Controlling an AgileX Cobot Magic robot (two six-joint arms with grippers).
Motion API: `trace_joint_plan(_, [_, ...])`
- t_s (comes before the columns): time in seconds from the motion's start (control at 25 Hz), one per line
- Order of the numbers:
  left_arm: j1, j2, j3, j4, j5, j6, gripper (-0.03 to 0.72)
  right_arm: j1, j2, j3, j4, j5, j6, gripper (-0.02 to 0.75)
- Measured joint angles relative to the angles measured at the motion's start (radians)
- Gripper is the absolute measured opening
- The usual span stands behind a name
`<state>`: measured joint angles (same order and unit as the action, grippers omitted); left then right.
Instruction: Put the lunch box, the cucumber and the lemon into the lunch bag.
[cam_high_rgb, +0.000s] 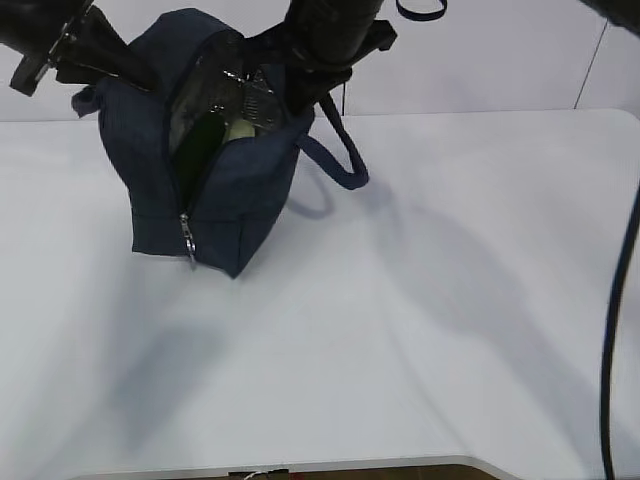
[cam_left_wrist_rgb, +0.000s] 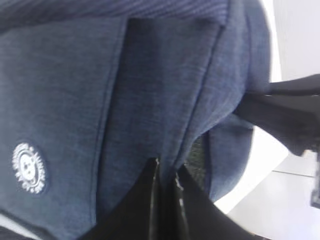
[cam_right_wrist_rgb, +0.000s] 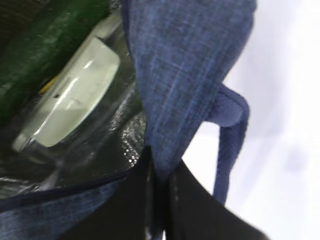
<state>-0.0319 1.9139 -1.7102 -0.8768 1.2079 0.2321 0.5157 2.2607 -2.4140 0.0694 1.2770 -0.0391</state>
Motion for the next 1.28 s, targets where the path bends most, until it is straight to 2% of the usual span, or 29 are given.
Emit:
trace_joint_plan(0.24, [-0.054,0.000,0.000,-0.017,-0.002,-0.012,-0.017,0.000,-0.130,0.209,-0.105,0.000,0.000,0.009])
trace_joint_plan(0.56, [-0.171,0.000,0.000,-0.016,-0.028,-0.026,-0.017,0.000,-0.205,0.275,-0.231,0.000,0.000,0.009])
trace_joint_plan(1.16, [-0.175,0.135,-0.002,-0.073,-0.060,-0.043,-0.017,0.000,-0.142,0.287,-0.293,-0.014,0.008,0.010])
trace_joint_plan(1.28, [-0.175,0.142,-0.004,-0.075,-0.063,-0.043,-0.014,-0.004,-0.135,0.287,-0.294,-0.015,0.010,0.035])
